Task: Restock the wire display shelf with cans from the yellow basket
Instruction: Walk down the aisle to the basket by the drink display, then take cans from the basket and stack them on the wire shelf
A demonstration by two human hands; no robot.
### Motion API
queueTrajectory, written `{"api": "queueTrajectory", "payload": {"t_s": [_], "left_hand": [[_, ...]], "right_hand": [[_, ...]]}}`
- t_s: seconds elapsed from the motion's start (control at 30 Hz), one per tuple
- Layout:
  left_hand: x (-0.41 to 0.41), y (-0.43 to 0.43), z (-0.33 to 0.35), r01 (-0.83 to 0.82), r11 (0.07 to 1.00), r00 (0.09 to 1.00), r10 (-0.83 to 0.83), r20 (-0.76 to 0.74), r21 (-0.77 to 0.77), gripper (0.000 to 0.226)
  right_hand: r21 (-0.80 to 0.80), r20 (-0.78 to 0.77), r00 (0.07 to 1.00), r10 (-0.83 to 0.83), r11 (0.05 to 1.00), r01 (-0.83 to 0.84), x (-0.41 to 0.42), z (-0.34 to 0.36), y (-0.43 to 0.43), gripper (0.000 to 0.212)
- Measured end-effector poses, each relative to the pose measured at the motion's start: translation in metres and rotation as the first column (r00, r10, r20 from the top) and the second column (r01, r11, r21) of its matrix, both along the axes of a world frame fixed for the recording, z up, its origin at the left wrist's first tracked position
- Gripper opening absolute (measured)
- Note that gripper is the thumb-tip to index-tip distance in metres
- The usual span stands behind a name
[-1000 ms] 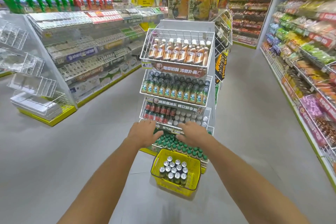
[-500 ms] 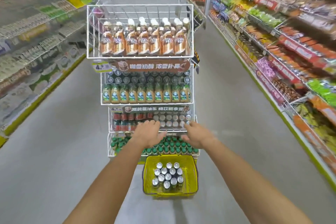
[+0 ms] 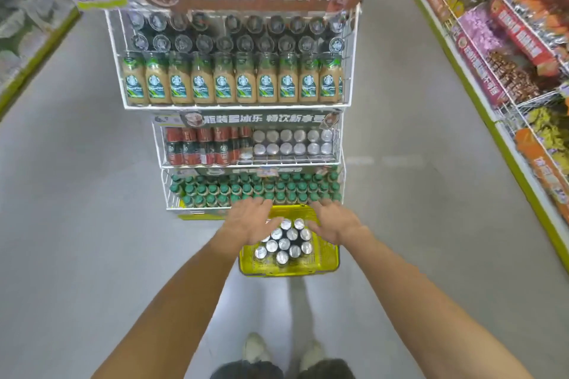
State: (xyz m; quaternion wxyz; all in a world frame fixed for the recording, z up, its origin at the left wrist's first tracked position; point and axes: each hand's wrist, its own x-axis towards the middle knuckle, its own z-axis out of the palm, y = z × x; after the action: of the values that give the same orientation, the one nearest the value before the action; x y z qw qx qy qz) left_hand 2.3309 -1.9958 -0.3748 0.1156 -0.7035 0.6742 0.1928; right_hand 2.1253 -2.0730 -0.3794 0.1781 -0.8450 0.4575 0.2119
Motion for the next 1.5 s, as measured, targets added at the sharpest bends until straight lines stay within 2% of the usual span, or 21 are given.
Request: {"api": "queueTrajectory", "payload": {"t_s": [0.13, 0.33, 0.6, 0.83, 1.03, 1.17, 1.3, 1.5], "left_hand": [[0.014, -0.001, -0.114, -0.017, 1.0, 1.0, 0.017, -0.005, 0.022, 0.056], [0.031, -0.015, -0.279, -0.073, 0.997, 0.996, 0.074, -0.05, 0.028, 0.058], [0.045, -0.041, -0.436, -0.113, 0.994, 0.993, 0.113, -0.041, 0.004, 0.055], [0.067, -0.06, -0.515, -0.198, 0.98, 0.977, 0.198, -0.075, 0.003, 0.054], [0.068, -0.077, -0.557, -0.287, 0.957, 0.938, 0.288, -0.193, 0.037, 0.062], [0.065, -0.09, -0.58, -0.396, 0.918, 0.877, 0.386, -0.285, 0.023, 0.06], [0.06, -0.101, -0.597, -0.479, 0.878, 0.817, 0.445, -0.366, -0.001, 0.064], [0.052, -0.114, -0.611, -0.548, 0.834, 0.785, 0.485, -0.386, -0.067, 0.055]], "right_hand": [[0.029, -0.024, 0.999, -0.028, 0.999, 0.029, 0.0, -0.121, -0.005, 0.057], [0.024, -0.073, 0.996, -0.06, 0.998, 0.062, -0.002, -0.289, -0.027, 0.052], [-0.051, -0.079, 0.992, -0.097, 0.994, 0.094, 0.001, -0.445, -0.063, 0.047], [-0.04, 0.009, 0.989, -0.147, 0.988, 0.147, 0.004, -0.516, -0.097, 0.045], [-0.027, 0.038, 0.989, -0.143, 0.989, 0.144, 0.001, -0.558, -0.114, 0.056], [-0.043, 0.143, 0.976, -0.162, 0.985, 0.17, 0.006, -0.579, -0.121, 0.056], [-0.042, 0.254, 0.946, -0.202, 0.975, 0.219, 0.017, -0.594, -0.125, 0.041], [0.019, 0.407, 0.862, -0.302, 0.946, 0.323, 0.023, -0.611, -0.129, 0.042]]}}
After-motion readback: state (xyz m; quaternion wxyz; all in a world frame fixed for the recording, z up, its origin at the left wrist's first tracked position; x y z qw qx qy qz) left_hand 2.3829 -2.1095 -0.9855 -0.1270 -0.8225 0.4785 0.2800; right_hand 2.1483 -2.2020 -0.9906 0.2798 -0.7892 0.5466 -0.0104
